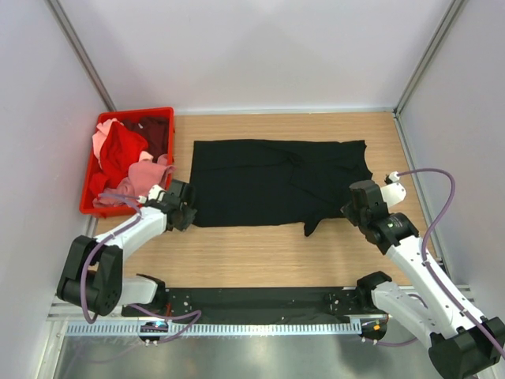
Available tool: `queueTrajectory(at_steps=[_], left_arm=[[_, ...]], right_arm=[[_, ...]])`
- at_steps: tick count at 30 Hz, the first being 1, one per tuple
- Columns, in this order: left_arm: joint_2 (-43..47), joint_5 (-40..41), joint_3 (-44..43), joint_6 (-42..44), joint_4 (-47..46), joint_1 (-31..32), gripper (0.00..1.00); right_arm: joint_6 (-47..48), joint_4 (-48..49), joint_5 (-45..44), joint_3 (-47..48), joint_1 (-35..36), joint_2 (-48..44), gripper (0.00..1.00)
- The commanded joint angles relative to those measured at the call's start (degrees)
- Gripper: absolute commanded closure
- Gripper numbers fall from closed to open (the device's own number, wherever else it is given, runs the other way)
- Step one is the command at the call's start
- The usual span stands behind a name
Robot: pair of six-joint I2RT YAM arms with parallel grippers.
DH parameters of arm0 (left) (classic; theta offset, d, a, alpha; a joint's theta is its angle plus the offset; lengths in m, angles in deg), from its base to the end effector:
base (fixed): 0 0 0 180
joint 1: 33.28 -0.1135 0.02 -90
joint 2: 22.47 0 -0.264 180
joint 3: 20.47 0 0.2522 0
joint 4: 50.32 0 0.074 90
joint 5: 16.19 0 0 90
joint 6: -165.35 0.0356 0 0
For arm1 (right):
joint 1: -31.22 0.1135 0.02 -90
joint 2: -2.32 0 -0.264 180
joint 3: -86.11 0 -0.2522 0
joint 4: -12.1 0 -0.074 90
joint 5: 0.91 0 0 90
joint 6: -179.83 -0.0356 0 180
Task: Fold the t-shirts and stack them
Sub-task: Fold the tshirt
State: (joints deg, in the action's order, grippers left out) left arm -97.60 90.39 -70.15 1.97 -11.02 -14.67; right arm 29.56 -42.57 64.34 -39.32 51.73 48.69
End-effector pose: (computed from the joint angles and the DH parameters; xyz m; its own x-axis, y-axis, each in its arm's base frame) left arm 0.2175 -0.0625 0.1625 -0.4277 -0.8250 -0.3693 -0.7669 0.5475 -0.3349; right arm 0.1557 0.0423 0.2635 -0.3785 0.7004 -0.6051 0.5658 0.6925 0.4476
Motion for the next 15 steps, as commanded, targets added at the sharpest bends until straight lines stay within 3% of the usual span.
queueTrajectory(at_steps=[1,15], left_arm=[[1.1,3.4,-5.2,2.6,0.6,-0.3,1.00],[-3.3,7.4,-15.7,9.6,2.4,-0.3,1.00]], right_arm=[[2.2,0.1,-6.4,2.2,0.3,-0.4,0.99],[10.3,2.5,-14.1,11.2,-0.1,5.8,0.99]])
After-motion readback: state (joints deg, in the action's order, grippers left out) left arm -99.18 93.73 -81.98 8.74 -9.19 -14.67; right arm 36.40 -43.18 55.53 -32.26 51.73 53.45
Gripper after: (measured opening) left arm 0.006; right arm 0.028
